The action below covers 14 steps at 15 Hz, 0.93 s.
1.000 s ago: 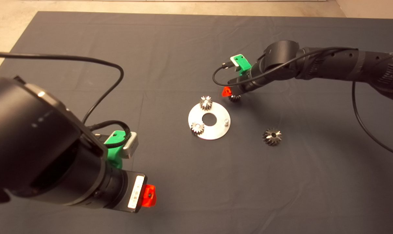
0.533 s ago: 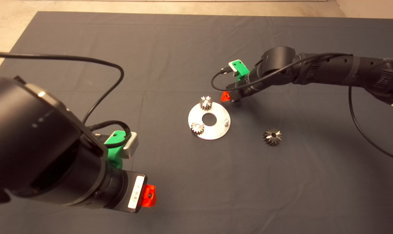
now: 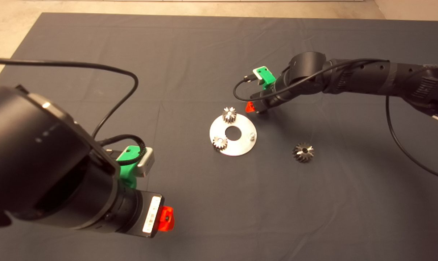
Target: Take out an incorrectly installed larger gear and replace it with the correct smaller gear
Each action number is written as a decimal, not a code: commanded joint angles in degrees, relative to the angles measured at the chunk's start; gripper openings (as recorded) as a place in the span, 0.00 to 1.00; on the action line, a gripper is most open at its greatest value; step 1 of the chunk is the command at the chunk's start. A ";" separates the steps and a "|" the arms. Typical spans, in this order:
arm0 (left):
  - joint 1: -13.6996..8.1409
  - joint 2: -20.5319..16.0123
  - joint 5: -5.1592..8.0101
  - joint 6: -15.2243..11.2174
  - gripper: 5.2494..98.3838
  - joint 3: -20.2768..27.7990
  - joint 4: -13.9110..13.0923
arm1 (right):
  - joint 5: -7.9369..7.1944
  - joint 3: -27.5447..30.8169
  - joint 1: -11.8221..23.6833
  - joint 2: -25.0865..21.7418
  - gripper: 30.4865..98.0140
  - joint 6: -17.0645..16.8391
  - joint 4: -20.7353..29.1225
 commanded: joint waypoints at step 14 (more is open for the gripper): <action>-0.85 -0.13 7.57 0.20 1.00 0.87 -0.94 | -0.11 0.16 0.11 -0.48 0.52 -0.25 -1.64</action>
